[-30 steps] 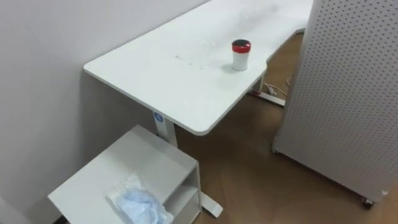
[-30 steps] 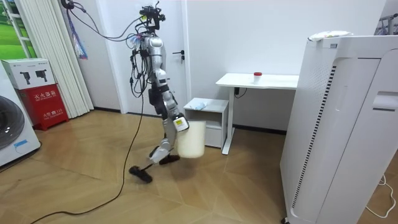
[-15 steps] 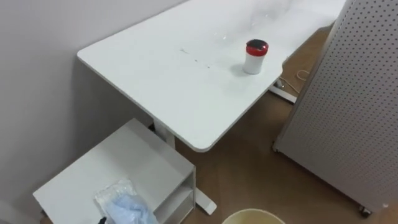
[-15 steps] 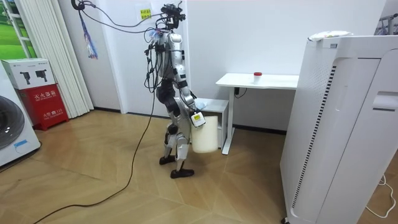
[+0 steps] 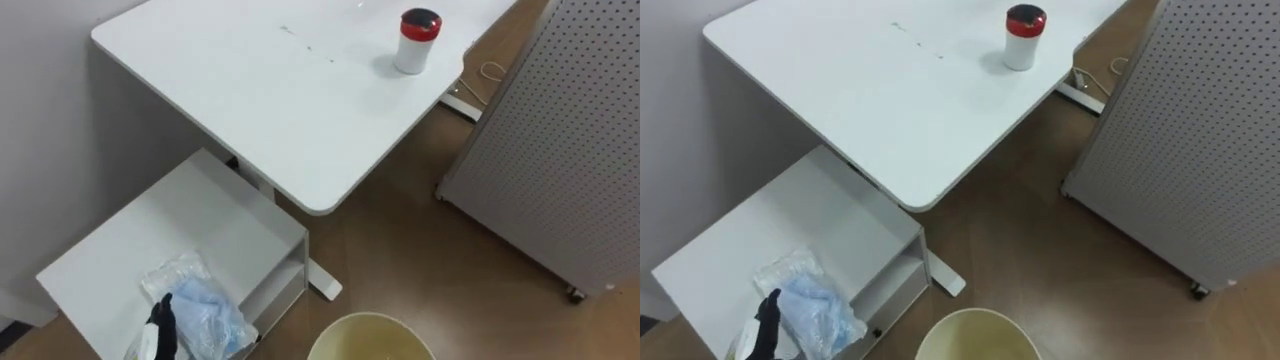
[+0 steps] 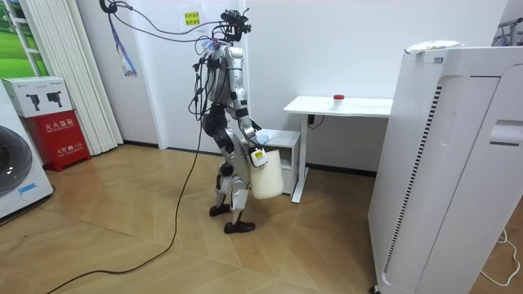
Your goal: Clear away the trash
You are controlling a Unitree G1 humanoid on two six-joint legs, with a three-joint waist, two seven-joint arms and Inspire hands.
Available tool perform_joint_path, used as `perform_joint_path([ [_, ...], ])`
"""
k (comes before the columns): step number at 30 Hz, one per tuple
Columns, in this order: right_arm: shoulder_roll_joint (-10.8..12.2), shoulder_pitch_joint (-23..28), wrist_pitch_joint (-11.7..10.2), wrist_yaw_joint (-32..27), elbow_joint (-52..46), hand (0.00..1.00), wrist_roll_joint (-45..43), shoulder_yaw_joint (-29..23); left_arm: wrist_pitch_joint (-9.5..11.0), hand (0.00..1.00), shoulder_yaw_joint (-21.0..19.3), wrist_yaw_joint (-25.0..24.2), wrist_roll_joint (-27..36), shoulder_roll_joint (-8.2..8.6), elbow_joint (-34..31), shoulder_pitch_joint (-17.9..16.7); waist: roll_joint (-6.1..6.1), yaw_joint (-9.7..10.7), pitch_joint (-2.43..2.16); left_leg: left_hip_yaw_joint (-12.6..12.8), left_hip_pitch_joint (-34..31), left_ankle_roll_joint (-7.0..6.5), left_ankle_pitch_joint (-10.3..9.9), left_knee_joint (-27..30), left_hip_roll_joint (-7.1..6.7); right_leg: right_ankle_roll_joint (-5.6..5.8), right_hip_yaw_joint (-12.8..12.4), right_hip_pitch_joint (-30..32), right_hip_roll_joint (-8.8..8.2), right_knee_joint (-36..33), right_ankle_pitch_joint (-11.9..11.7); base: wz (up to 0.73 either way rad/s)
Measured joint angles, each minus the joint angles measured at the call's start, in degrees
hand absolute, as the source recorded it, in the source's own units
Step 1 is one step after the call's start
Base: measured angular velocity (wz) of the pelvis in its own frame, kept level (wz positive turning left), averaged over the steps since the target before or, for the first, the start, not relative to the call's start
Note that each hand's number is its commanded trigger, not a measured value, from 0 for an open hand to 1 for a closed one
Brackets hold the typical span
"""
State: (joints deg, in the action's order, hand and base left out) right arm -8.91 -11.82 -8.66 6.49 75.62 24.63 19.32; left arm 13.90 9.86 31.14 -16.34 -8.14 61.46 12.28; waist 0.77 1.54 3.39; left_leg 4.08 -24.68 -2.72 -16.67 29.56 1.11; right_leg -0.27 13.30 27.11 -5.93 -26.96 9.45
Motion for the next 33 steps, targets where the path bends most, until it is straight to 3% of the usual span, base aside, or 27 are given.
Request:
perform_joint_path([
  [4,0.23,-1.48,0.00,0.11,0.00,1.00,0.12,2.56,0.32,0.00,2.35,2.50,-0.05,0.24,0.57,1.57,0.03,0.04,0.29,-0.07,-2.62,-0.01,0.09,0.40,0.15,-0.45,0.58,2.28,-0.11,-0.67,-0.39,0.03],
  [12,0.68,-1.88,-0.10,0.36,-0.04,1.00,0.66,6.19,0.86,0.00,3.54,6.14,-0.14,0.27,3.24,2.98,0.10,-0.15,0.37,0.35,-3.75,0.33,0.31,-0.08,0.35,-0.71,-0.05,4.07,0.05,-0.67,-0.55,-0.03],
  [18,1.61,-2.71,0.04,0.33,-0.03,1.00,0.82,7.01,0.85,0.00,3.98,8.43,-5.92,0.16,4.74,4.20,0.74,0.33,0.79,0.54,-3.97,0.31,0.32,0.17,0.36,-0.70,-0.14,4.18,-0.04,-0.60,-0.55,0.00],
  [23,1.63,-3.00,0.04,0.75,0.02,1.00,0.50,6.97,-0.24,0.00,3.95,9.10,-10.71,-0.33,5.25,4.92,0.50,1.43,0.95,0.41,-4.76,0.17,0.42,0.07,0.32,-0.70,0.28,4.73,-0.04,-0.59,-0.56,0.04],
  [33,1.55,-3.79,0.01,1.25,-0.05,1.00,0.91,7.00,-2.43,0.00,6.47,9.86,-12.71,-0.32,6.07,5.73,0.11,2.25,1.18,0.47,-6.46,0.16,0.51,0.67,0.32,-0.70,0.25,6.38,-0.14,-0.68,-0.56,0.00],
])
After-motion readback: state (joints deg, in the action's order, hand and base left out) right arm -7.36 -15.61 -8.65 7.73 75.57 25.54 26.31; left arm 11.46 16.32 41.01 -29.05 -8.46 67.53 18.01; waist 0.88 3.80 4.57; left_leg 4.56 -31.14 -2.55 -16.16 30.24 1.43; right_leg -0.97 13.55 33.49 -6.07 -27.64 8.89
